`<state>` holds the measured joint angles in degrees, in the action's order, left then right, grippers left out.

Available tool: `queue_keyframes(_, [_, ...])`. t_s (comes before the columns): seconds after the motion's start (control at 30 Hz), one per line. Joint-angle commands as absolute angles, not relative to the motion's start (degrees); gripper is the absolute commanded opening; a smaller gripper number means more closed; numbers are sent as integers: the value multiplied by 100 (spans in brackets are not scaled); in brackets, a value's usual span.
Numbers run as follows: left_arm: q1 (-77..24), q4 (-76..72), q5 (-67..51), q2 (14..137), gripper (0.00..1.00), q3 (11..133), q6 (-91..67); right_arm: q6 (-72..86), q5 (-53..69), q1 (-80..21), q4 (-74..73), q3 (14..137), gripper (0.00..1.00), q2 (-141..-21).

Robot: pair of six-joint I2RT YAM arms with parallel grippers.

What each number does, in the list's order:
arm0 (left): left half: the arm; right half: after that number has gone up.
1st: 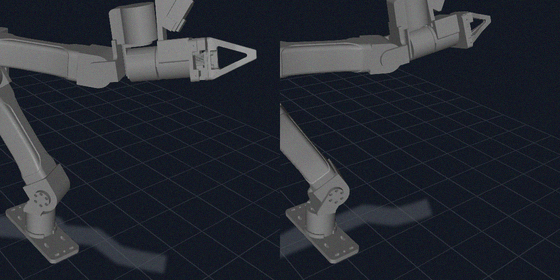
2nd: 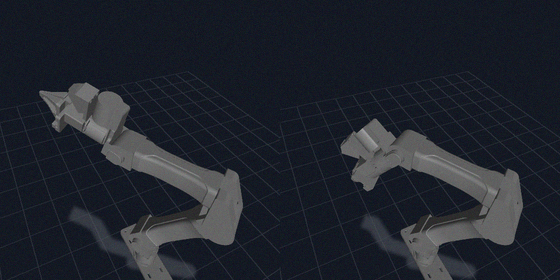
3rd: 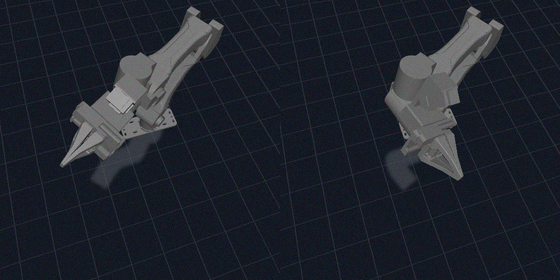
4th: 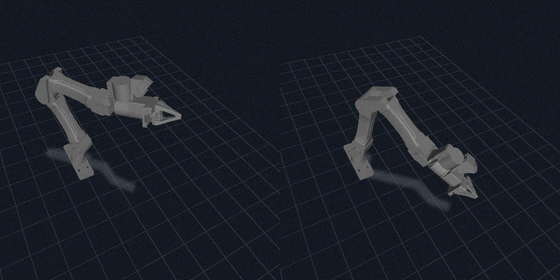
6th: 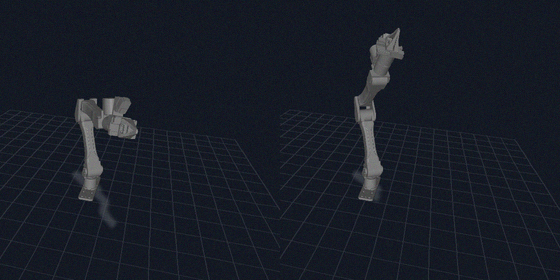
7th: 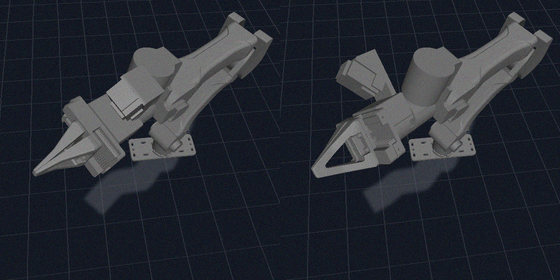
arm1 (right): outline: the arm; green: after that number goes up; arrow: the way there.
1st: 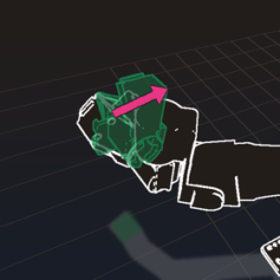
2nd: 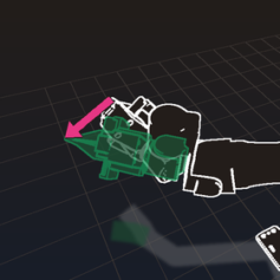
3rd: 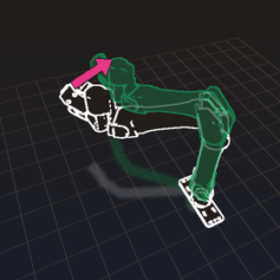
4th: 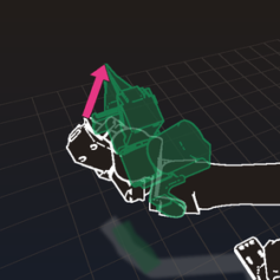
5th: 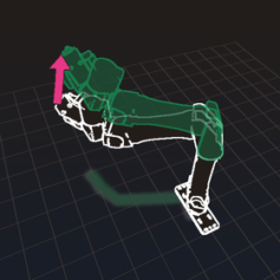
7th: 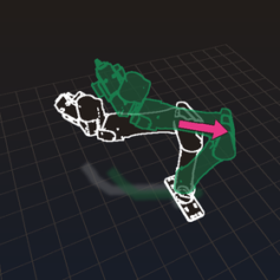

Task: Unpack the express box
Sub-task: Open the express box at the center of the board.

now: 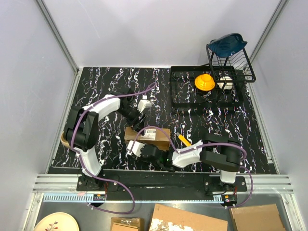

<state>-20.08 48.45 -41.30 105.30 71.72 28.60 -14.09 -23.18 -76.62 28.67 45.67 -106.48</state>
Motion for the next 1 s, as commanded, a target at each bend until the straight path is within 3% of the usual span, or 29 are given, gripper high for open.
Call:
queue_keyframes(0.0, [-1846, 4333, -2742, 10433, 74, 7005, 3331, -1353, -222, -7586, 2145, 4342, 47, -10415])
queue_keyframes(0.33, [-1846, 4149, -2909, 10187, 73, 6610, 3252, -1591, 1483, -6883, 1987, 4964, 49, -10450])
queue_keyframes(0.53, [-1898, 3929, -2962, 10046, 73, 6390, 3138, -1635, 1854, -6680, 1688, 5369, 48, -10573])
queue_keyframes(0.7, [-1916, 3754, -2883, 9862, 72, 6206, 2971, -1705, 1407, -6566, 1599, 5370, 48, -10345])
queue_keyframes(0.97, [-1977, 3507, -2760, 9853, 70, 6038, 2619, -1696, 449, -6592, 3251, 4826, 44, -9828])
